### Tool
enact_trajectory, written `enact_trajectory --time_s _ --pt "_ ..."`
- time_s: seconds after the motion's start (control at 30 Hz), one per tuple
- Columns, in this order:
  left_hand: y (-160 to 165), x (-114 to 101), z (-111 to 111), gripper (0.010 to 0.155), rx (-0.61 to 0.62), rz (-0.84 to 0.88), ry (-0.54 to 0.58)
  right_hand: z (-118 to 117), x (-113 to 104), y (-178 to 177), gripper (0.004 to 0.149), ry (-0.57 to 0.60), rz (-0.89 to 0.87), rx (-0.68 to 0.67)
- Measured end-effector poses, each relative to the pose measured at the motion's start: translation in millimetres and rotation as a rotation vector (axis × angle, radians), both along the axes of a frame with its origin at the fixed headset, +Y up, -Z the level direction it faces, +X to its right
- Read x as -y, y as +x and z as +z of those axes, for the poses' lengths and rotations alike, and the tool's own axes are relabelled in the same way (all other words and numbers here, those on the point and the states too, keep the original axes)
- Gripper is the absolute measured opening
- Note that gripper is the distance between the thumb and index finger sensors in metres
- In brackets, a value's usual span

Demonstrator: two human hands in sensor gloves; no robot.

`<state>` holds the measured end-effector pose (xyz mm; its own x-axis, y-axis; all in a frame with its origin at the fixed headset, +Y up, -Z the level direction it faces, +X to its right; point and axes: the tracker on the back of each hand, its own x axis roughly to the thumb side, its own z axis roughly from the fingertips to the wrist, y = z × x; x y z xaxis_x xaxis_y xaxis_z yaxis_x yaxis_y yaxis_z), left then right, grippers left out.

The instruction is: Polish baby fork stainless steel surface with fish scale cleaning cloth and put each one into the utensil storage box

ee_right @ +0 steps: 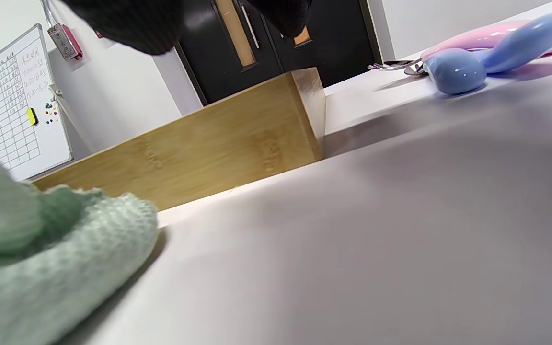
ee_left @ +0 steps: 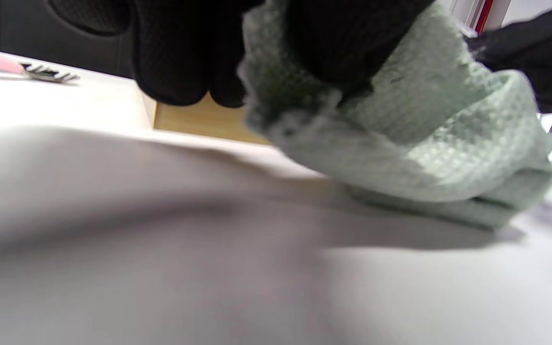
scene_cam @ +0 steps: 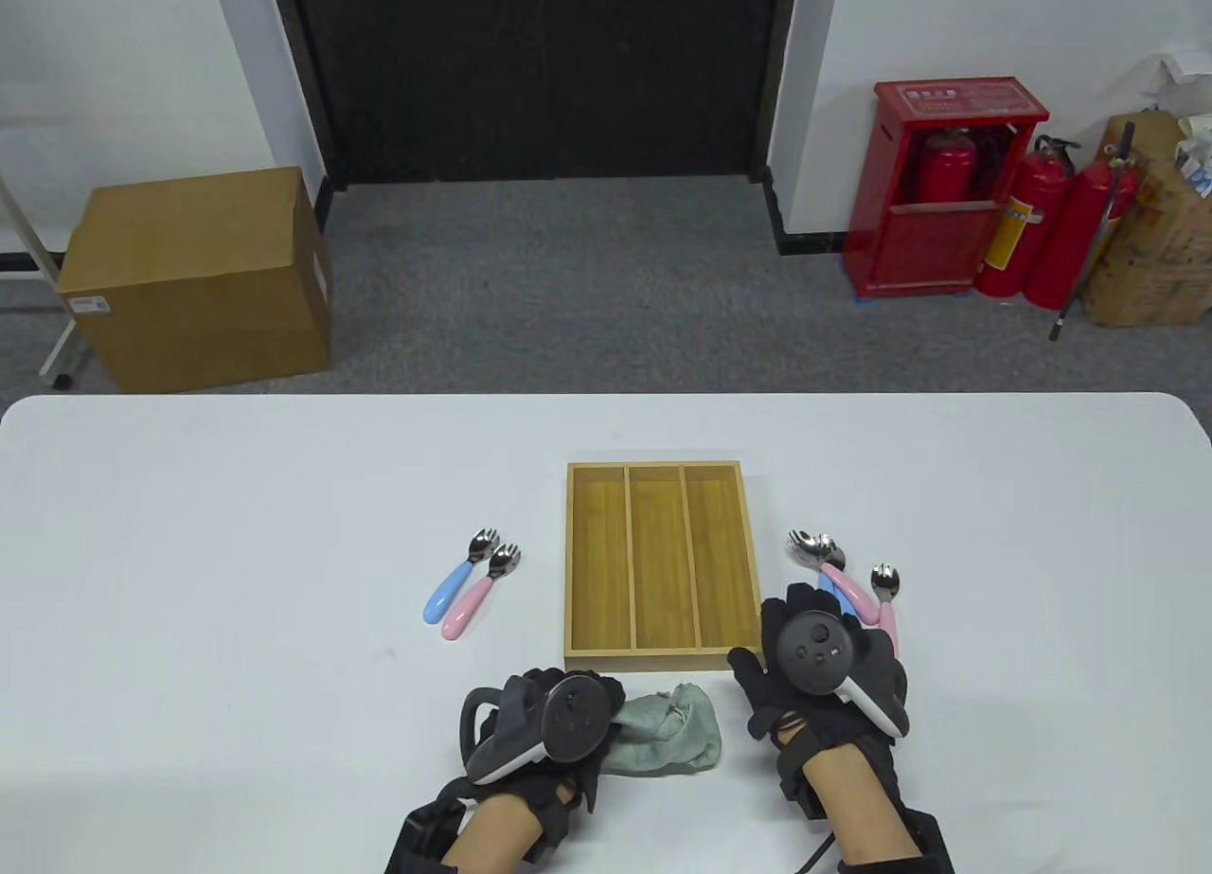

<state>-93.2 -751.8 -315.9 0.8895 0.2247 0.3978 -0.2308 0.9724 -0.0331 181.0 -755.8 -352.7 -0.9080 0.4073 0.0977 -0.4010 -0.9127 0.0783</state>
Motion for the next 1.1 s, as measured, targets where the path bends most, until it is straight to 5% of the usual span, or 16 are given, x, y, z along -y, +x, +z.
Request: enact_trajectory --time_s 0.57,0.77,0.93,1.1 --pt "-54.4 -37.1 0.5 0.041 -0.099 0.309 0.180 -3.5 -2.6 20.5 0.075 -0.006 -0.065 0.058" --pt "-78.1 -45.1 2.6 0.041 -0.141 0.550 0.224 -4.7 -7.2 45.1 0.074 -0.007 -0.109 0.131" --pt "-95.3 -42.7 2.9 0.041 -0.190 0.809 0.179 -7.1 -12.0 70.8 0.072 0.003 -0.114 0.214" --pt "-101.3 -41.9 1.5 0.043 -0.192 0.860 0.161 -13.1 -15.9 98.6 0.069 0.005 -0.187 0.326"
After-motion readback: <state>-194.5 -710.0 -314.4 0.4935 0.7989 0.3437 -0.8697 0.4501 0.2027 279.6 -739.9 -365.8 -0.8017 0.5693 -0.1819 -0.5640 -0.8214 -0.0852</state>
